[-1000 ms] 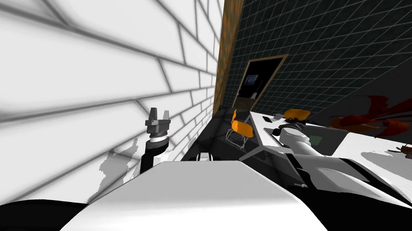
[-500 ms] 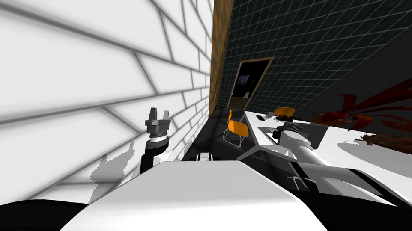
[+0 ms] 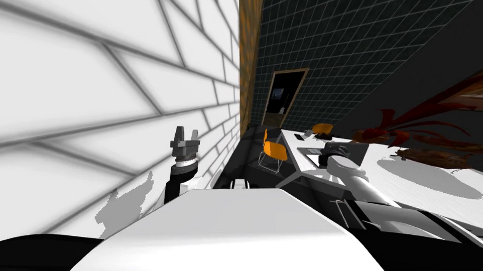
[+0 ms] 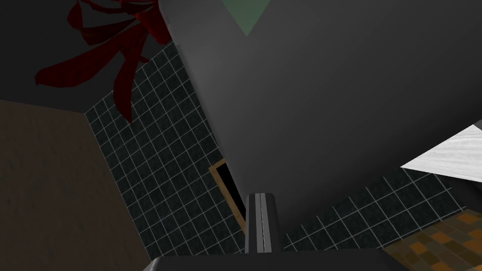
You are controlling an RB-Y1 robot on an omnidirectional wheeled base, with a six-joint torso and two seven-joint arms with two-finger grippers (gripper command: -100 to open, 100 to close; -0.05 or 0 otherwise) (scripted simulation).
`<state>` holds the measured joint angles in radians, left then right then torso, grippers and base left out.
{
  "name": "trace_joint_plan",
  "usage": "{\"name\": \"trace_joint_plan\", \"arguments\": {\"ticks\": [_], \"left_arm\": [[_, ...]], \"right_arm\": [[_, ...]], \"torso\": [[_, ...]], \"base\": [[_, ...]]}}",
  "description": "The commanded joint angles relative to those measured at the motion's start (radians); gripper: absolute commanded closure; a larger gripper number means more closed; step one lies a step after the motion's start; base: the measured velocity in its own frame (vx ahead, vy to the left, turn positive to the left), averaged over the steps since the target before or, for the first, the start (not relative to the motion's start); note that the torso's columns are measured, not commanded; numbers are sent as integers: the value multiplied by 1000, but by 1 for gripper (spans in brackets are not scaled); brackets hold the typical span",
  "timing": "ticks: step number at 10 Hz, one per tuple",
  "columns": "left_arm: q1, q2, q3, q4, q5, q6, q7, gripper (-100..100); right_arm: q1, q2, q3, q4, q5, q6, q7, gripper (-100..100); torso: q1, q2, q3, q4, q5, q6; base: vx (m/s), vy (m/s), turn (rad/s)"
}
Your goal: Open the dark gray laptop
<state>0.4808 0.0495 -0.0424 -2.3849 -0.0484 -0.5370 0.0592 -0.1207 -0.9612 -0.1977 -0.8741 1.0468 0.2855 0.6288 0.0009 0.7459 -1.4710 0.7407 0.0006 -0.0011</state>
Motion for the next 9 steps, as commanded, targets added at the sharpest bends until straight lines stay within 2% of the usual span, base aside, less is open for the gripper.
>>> {"name": "trace_joint_plan", "arguments": {"ticks": [1,2,3,4,5,6,7,9], "left_arm": [[0,0,0,0,0,0,0,0],[1,0,0,0,0,0,0,0],[1,0,0,0,0,0,0,0],[0,0,0,0,0,0,0,0],[0,0,0,0,0,0,0,0],[0,0,0,0,0,0,0,0],[1,0,0,0,0,0,0,0],[0,0,0,0,0,0,0,0]], "right_arm": [[56,18,-34,-71,-15,-27,2,100],[86,18,-34,-106,-15,-27,2,100],[113,18,-34,-133,-15,-27,2,100],[131,18,-34,-165,-15,-27,2,100],[131,18,-34,-191,-15,-27,2,100],[174,39,-65,-217,-30,-51,6,100],[197,39,-65,-244,-30,-51,6,100],[254,39,-65,-307,-30,-51,6,100]], "torso": [[0,-2,-2,-1,0,1],[-3,-15,-9,-4,-1,3],[-1,-18,-12,-6,-1,1],[0,-11,-7,-4,0,-1],[-1,-3,-2,-1,0,0],[-1,-1,0,0,-1,1],[-2,-10,-6,-3,-1,3],[-1,-9,-6,-3,-1,-1]], "base": [[176,-33,-339],[246,-1,-457],[136,18,-149],[53,-2,44],[10,-11,34],[183,-13,-340],[242,-11,-442],[99,2,-62]]}}
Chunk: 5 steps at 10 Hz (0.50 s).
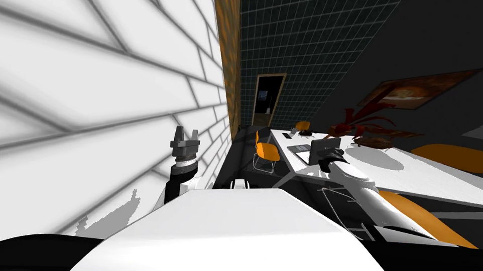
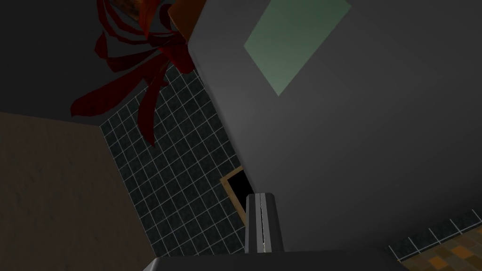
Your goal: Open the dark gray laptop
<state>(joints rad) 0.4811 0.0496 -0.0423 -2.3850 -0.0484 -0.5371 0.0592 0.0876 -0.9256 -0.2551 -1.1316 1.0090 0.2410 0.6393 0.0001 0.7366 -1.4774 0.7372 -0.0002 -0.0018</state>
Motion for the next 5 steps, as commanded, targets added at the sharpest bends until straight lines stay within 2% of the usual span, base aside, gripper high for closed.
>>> {"name": "trace_joint_plan", "arguments": {"ticks": [1,2,3,4,5], "left_arm": [[0,0,0,0,0,0,0,0],[0,0,0,0,0,0,0,0],[0,0,0,0,0,0,0,0],[0,0,0,0,0,0,0,0],[0,0,0,0,0,0,0,0]], "right_arm": [[45,3,-7,-84,8,-6,-4,100],[45,3,-7,-95,8,-6,-4,100],[92,24,-38,-137,-6,-30,0,100],[121,24,-38,-169,-6,-30,0,100],[152,24,-38,-195,-6,-30,0,100]], "torso": [[1,6,4,2,0,1],[1,9,6,3,1,1],[0,7,5,3,0,2],[-2,-3,-1,0,0,4],[0,-8,-5,-2,0,1]], "base": [[-3,7,28],[-16,2,6],[144,-15,-415],[241,16,-448],[164,44,-91]]}}
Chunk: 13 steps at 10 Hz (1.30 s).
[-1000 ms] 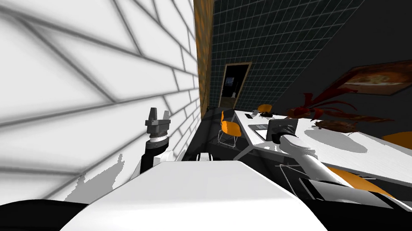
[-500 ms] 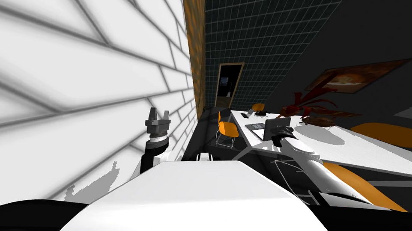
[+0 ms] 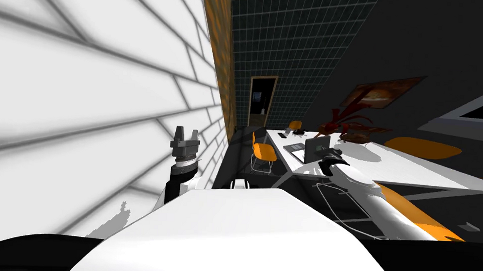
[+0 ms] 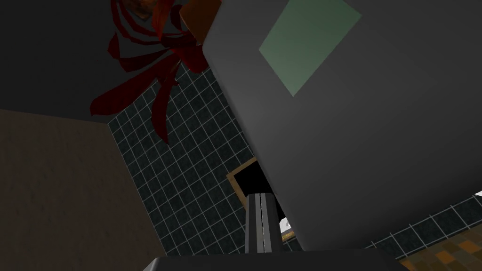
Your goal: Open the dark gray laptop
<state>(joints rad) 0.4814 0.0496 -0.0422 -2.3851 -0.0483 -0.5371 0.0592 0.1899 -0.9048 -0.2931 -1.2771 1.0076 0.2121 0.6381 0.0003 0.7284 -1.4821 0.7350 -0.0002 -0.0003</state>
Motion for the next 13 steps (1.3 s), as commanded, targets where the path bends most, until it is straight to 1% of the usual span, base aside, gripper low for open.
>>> {"name": "trace_joint_plan", "arguments": {"ticks": [1,2,3,4,5,6,7,8,9,10,11,12,13], "left_arm": [[0,0,0,0,0,0,0,0],[-1,0,0,0,0,0,0,0],[-1,0,0,0,0,0,0,0],[-1,0,0,0,0,0,0,0],[0,0,0,0,0,0,0,0],[0,0,0,0,0,0,0,0],[0,0,0,0,0,0,0,0],[-1,0,0,0,0,0,0,0],[-1,0,0,0,0,0,0,0],[0,0,0,0,0,0,0,0],[0,0,0,0,0,0,0,0],[0,0,0,0,0,0,0,0],[-1,0,0,0,0,0,0,0]], "right_arm": [[66,3,0,-74,-5,-1,2,100],[66,3,0,-102,-5,-1,2,100],[66,3,0,-111,-5,-1,2,100],[115,23,-31,-151,-19,-25,6,100],[140,23,-31,-179,-19,-25,6,100],[173,23,-31,-210,-19,-25,6,100],[189,23,-31,-239,-19,-25,6,100],[189,23,-31,-271,-19,-25,6,100],[244,44,-62,-308,-34,-49,11,100],[272,44,-62,-340,-34,-49,11,100],[298,44,-62,-365,-34,-49,11,100],[312,44,-62,-396,-34,-49,11,100],[312,44,-62,-432,-34,-49,11,100]], "torso": [[2,5,3,1,1,-2],[0,13,8,4,1,-1],[-1,17,11,5,0,1],[-2,16,10,5,0,1],[1,4,3,2,0,2],[1,-1,-1,0,1,1],[-1,7,4,2,0,-1],[-2,15,9,5,0,-1],[-2,18,12,6,0,0],[2,7,5,3,1,2],[2,2,1,1,1,1],[-1,8,4,2,0,-1],[-2,14,9,4,0,-1]], "base": [[63,26,67],[5,4,25],[-16,-1,-11],[182,38,-314],[271,51,-457],[153,23,-166],[37,2,34],[-11,-6,34],[180,56,-288],[242,62,-445],[129,36,-191],[37,11,17],[-11,-7,29]]}}
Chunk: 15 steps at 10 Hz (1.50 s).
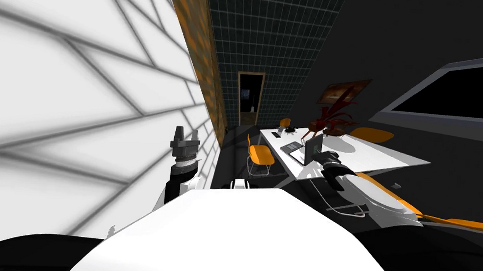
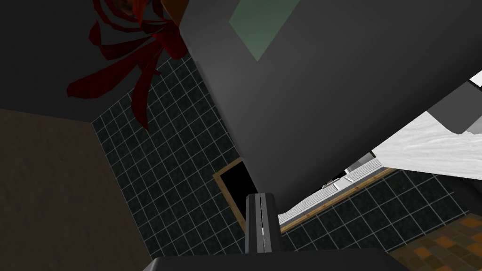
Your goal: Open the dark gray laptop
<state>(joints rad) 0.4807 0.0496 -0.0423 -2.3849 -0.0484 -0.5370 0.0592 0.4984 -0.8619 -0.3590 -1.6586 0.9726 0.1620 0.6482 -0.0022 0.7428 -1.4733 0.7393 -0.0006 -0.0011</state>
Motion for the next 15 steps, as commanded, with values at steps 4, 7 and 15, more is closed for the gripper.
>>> {"name": "trace_joint_plan", "arguments": {"ticks": [4,7,15], "left_arm": [[0,0,0,0,0,0,0,0],[0,0,0,0,0,0,0,0],[0,0,0,0,0,0,0,0]], "right_arm": [[127,21,-27,-165,-13,-23,6,100],[178,42,-58,-249,-27,-47,10,100],[246,-6,-54,-370,-31,-38,-31,-100]], "torso": [[1,-8,-5,-3,0,0],[0,1,1,1,0,1],[2,-3,-2,-1,1,1]], "base": [[146,59,-224],[40,2,-109],[34,31,-46]]}}
